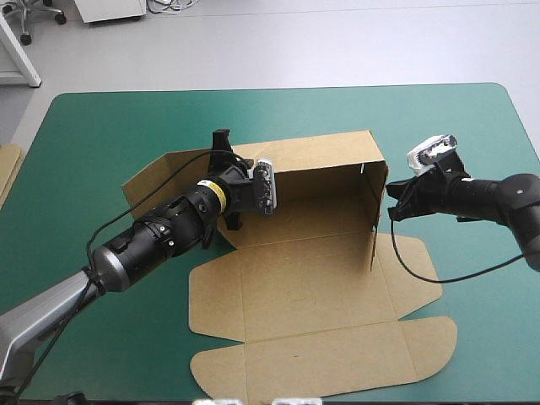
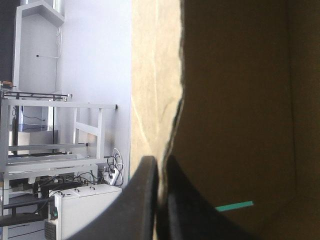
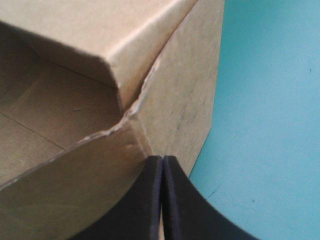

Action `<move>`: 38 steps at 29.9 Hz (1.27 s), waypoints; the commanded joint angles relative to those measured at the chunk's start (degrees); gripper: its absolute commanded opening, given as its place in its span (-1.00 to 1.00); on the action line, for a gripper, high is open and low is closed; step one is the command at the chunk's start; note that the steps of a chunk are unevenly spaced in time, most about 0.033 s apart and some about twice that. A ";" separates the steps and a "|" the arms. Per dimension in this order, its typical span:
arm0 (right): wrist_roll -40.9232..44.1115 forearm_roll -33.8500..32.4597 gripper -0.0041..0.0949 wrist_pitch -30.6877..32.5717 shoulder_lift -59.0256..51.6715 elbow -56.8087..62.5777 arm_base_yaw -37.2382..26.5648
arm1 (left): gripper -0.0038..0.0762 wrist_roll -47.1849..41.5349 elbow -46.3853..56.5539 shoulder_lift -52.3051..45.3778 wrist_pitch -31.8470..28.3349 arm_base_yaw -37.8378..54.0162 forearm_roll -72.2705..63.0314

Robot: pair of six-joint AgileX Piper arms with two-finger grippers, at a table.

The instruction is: Fold the box

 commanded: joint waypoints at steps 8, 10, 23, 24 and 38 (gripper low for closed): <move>-25.90 17.18 -0.86 -7.07 -4.33 8.65 -0.36 | -0.93 -1.58 1.03 -0.74 -6.65 -0.61 -1.08; -26.91 17.05 -0.74 -5.65 -4.20 8.58 -0.36 | -0.93 -1.58 2.10 -0.74 -7.75 -0.61 -0.37; -32.63 19.95 0.08 -1.20 -2.66 8.58 -0.36 | -0.93 -3.97 3.44 -0.62 -9.42 -0.61 -0.23; -33.44 20.35 0.08 -0.41 -2.66 8.58 -0.36 | -0.93 -3.97 3.44 -0.61 -9.52 -0.61 -0.23; -38.98 30.98 0.19 -0.59 0.75 8.48 0.73 | -0.93 -4.20 3.44 -0.24 -10.02 -0.61 -0.92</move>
